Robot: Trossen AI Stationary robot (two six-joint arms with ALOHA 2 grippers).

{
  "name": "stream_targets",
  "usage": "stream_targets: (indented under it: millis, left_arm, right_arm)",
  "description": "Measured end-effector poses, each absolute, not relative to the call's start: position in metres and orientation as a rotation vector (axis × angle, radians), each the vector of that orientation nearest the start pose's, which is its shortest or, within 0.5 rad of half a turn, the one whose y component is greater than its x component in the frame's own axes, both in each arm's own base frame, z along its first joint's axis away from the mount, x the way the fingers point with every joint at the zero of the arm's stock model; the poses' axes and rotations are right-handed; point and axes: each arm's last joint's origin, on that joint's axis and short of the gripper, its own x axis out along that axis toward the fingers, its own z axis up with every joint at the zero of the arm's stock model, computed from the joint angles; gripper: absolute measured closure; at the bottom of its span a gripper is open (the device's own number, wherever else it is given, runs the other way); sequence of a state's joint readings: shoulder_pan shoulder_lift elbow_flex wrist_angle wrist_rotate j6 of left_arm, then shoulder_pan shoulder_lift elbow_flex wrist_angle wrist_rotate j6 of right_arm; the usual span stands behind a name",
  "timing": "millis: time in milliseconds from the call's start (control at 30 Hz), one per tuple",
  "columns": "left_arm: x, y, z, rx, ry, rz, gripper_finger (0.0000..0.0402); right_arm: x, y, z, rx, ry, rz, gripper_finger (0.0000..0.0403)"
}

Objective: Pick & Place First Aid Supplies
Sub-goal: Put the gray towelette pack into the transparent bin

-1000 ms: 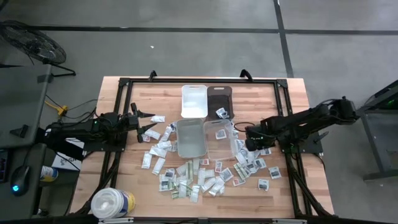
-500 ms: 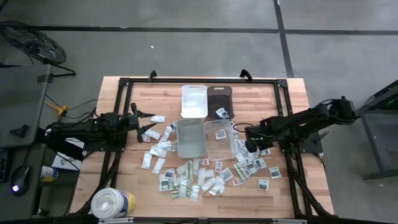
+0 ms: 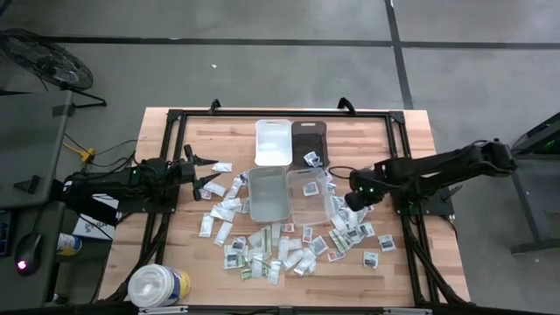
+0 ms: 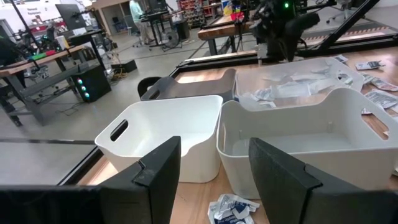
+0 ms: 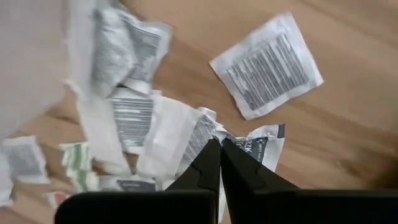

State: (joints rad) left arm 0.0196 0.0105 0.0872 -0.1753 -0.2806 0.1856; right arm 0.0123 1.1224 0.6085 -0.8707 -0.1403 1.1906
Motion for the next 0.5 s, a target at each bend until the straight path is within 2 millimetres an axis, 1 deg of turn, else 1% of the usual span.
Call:
stream_targets:
  millis: [133,267,367,500]
  left_arm:
    - [0.091,0.01,0.176,0.197,0.125,0.29,0.0213]
    - [0.091,0.01,0.176,0.197,0.125,0.29,0.0213]
    - [0.091,0.01,0.176,0.197,0.125,0.29,0.0213]
    - [0.091,0.01,0.176,0.197,0.125,0.29,0.0213]
  right_arm:
    - [0.17,0.004,0.192,1.009,1.283,-0.664,0.0403]
    - [0.176,0.003,0.203,0.877,1.274,-0.524,0.0403]
    - [0.179,0.004,0.209,0.722,1.279,-0.384,0.0403]
    - [0.183,0.007,0.216,0.463,1.272,-0.183,0.0403]
